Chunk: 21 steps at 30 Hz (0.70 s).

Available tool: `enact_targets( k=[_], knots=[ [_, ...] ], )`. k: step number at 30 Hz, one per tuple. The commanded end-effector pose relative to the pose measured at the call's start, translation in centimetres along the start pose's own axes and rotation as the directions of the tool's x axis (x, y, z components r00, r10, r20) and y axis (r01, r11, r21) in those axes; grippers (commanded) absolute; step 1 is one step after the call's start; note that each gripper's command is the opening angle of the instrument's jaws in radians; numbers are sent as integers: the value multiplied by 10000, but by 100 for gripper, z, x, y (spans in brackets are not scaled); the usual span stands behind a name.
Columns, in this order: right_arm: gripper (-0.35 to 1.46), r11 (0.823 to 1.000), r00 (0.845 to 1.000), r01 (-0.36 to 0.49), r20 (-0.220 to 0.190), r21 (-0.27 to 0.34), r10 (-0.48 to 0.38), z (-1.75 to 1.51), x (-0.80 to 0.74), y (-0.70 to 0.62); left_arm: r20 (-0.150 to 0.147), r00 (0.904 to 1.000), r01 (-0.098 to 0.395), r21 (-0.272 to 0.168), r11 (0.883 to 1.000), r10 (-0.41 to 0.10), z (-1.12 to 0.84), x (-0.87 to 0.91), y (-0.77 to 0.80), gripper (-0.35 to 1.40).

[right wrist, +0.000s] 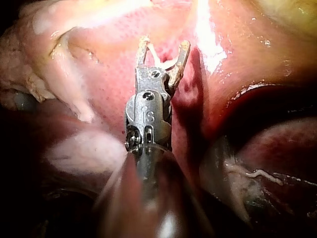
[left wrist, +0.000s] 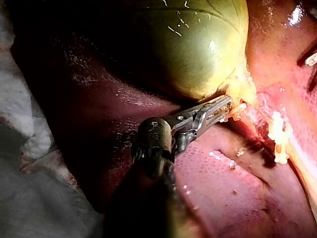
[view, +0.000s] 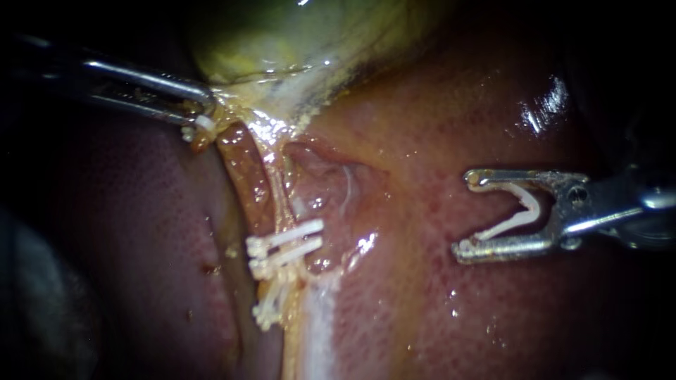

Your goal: Clipping third clip right tube

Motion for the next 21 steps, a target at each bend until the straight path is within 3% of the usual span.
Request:
enact_targets(
  k=[1,7,11,16,21],
  knots=[
    [50,9999,10000,-14,22,100,13,1,1,0,-2,10000,7,7,10000,-7,0,0,0,-35],
    [50,9948,9998,-155,156,1003,140,25,17,1,-30,10000,20,55,10000,-19,4,-2,5,-35],
    [49,9835,9937,-1106,337,1431,1068,51,30,2,-45,10000,22,85,10000,-22,9,-5,8,-35],
    [48,9689,9815,-1899,560,1584,1832,83,42,8,-12,10000,17,40,10000,-17,13,-6,9,-35],
    [48,9567,9676,-2522,512,1451,2473,114,41,14,-5,10000,14,32,10000,-14,15,-7,10,-35]
  ],
)
